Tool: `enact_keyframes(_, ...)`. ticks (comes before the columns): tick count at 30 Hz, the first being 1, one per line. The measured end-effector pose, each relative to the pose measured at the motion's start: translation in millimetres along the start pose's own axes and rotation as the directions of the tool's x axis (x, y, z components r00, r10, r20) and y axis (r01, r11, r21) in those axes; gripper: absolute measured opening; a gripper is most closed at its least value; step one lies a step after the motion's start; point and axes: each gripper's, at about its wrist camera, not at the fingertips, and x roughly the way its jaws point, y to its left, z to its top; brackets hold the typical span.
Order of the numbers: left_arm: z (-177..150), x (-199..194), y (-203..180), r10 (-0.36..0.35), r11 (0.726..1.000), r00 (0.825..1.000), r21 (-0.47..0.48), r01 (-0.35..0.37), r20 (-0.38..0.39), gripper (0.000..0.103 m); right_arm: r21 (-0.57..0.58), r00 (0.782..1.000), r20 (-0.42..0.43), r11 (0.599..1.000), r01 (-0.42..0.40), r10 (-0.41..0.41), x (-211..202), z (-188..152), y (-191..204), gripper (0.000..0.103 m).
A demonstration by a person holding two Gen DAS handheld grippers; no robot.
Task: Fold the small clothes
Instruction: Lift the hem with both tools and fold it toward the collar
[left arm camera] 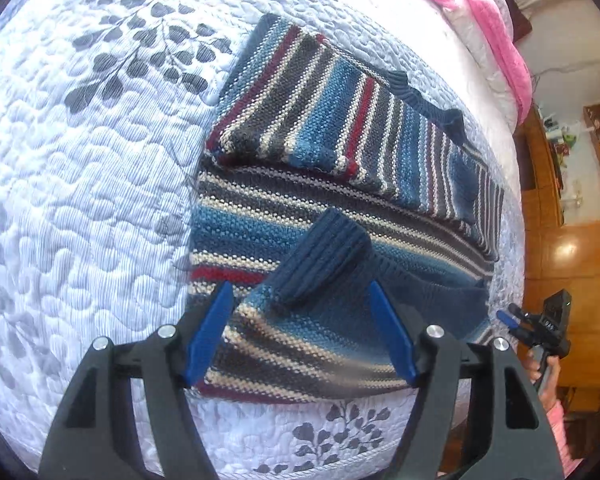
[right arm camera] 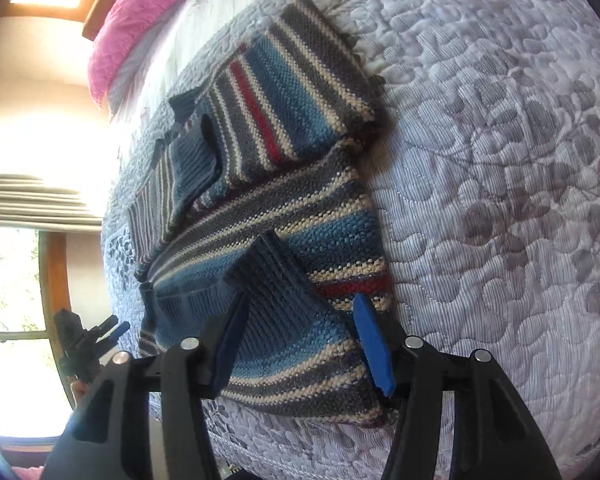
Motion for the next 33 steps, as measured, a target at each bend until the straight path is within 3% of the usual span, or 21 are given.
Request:
enact_keyframes(7,13.4,44.2,-31.1,0.036,0.982,0.996,0.186,-0.02,-0.086,0.07,-0.138,0.999,-0.008,0.989,0.047,-0.049,5.6,-4.0,31.0,0.056)
enact_keyframes(16,26.7,83.4,-20.9,-0.02,0.986,0.979,0.159,0.054,-0.204,0.067,-0.293,0.99,-0.03,0.948,0.124,-0.139,26.5,-0.9,53.4,0.056)
enact_keyframes(22,17.7,76.8,-20.1,-0.051,0.989,0.982,0.13,0.075,-0.181,0.056,-0.383,0.979,-0.045,0.909,0.165,-0.196,50.3,12.1,62.9,0.061)
enact_keyframes(29,2.8,79.8,-21.1,-0.033,0.989,0.984,0.138,0.058,-0.175,0.054,-0.411,0.964,-0.086,0.89,0.196,-0.252,84.5,23.1,59.5,0.063)
enact_keyframes(31,4.8,82.6,-18.6,-0.031,0.99,0.984,0.127,0.054,-0.178,0.054,-0.439,0.961,-0.078,0.874,0.207,-0.267,84.0,20.6,62.4,0.059)
enact_keyframes(33,7.9,84.8,-19.5,-0.033,0.991,0.983,0.122,0.055,-0.179,0.055,-0.473,0.963,-0.08,0.86,0.192,-0.258,81.7,15.7,67.6,0.029)
